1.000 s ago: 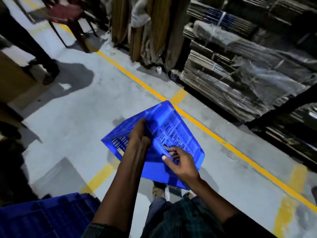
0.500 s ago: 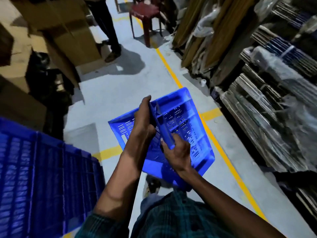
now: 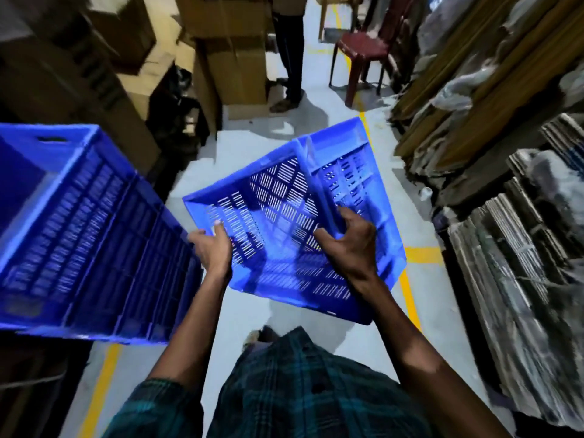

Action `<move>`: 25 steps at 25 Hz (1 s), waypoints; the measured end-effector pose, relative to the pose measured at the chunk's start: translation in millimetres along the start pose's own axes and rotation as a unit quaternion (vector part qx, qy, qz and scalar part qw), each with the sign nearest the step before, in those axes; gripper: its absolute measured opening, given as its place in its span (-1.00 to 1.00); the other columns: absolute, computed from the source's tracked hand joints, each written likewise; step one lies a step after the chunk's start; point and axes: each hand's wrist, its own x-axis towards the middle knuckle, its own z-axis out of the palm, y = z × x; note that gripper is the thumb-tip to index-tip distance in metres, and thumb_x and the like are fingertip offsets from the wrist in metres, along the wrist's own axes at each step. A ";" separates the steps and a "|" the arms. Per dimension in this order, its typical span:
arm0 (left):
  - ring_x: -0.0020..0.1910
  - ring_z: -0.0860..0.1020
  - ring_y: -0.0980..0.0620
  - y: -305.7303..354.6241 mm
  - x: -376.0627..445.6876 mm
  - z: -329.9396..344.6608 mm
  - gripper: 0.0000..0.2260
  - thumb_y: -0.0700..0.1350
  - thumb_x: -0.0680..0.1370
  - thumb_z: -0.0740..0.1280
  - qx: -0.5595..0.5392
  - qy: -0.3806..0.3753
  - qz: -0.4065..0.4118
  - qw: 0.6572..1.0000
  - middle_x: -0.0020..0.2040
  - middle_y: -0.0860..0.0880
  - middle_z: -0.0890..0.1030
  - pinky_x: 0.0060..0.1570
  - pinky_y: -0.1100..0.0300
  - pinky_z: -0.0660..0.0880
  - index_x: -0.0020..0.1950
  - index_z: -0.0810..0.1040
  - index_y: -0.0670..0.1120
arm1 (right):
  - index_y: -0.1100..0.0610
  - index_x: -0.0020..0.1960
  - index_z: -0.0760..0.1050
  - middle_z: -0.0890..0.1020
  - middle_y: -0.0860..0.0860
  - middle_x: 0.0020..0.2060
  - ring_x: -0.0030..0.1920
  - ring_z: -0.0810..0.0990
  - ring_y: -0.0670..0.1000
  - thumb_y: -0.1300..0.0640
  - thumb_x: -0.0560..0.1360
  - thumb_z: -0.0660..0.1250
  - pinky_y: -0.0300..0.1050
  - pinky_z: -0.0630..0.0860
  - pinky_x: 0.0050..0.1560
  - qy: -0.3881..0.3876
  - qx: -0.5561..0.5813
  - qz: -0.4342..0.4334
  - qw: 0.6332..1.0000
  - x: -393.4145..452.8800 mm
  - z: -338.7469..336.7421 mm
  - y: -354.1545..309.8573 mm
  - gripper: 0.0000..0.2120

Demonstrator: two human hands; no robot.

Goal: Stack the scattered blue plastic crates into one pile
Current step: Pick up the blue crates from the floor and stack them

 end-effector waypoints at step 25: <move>0.13 0.59 -0.27 -90.2 85.5 -167.1 -0.69 0.03 0.58 0.32 -0.019 0.288 -0.107 0.951 0.18 -0.29 0.60 0.17 -0.03 0.48 0.19 0.46 -0.16 | 0.17 -0.31 0.46 0.53 0.18 -0.44 -0.39 0.52 0.16 0.04 0.48 0.28 -0.07 0.26 -0.30 -0.183 -0.040 -0.080 0.979 131.0 128.5 48.4 -0.74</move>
